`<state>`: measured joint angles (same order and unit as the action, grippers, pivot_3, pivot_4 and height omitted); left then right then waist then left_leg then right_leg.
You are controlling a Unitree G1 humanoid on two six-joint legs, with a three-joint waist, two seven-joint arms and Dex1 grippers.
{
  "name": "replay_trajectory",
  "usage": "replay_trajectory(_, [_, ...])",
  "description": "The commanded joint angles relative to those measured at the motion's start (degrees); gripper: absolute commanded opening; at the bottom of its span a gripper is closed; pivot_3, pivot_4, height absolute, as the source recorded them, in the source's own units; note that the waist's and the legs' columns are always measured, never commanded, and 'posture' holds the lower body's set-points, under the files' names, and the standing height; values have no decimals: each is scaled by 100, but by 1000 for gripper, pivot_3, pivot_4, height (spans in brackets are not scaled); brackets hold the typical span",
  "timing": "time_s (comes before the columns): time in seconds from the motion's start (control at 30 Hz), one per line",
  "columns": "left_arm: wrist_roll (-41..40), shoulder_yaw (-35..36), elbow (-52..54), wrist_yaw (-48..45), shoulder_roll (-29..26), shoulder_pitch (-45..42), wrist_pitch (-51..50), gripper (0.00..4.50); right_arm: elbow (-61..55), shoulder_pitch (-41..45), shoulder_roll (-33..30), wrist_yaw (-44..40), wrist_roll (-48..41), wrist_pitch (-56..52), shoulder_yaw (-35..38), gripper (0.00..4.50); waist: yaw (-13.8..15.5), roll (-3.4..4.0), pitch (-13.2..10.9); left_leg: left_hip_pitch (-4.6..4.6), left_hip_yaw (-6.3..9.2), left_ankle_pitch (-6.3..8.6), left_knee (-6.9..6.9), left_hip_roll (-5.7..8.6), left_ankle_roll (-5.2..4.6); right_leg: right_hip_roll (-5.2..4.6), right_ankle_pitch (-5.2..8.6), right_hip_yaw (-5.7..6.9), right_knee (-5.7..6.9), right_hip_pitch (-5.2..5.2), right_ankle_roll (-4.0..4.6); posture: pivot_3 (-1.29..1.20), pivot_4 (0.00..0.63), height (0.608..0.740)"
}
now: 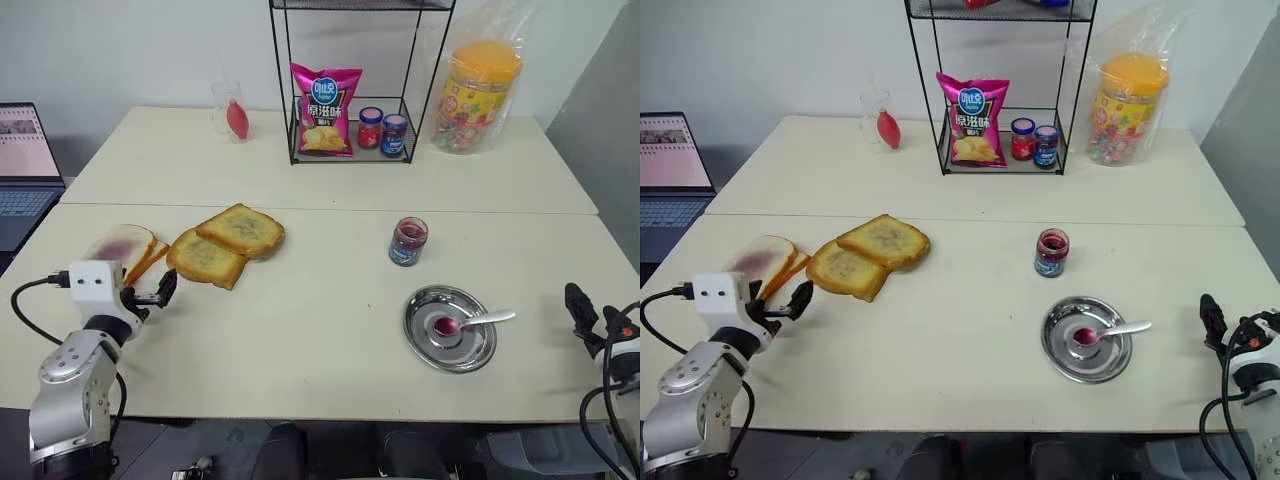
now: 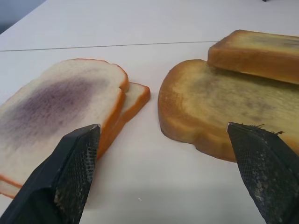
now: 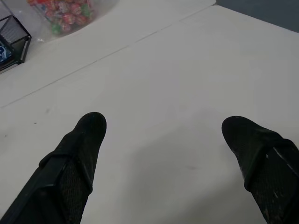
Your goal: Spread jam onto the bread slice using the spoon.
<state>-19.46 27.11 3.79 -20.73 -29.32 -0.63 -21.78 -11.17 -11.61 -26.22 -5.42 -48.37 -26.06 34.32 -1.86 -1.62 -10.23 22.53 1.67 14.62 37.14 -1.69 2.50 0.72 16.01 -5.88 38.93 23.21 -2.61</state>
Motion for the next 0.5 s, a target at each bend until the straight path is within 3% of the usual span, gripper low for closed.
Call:
replay_trajectory(0.03, [-28, 50, 211, -22, -111, -40, 43, 4500, -4, 90, -3, -121, 113, 123, 176, 4480, -7, 1, 0, -2, -1, 0, 0, 0, 0, 0, 0, -1, 1, 0, 0, 0, 150, 740])
replay_trajectory(0.5, [-112, 234, 362, 32, -9, 456, 114, 4500, -101, 147, 172, -123, 370, 58, 129, 4480, -18, 2, 1, -4, -3, 0, -3, -4, 0, 4, 2, -4, 1, 0, 3, 0, 150, 740])
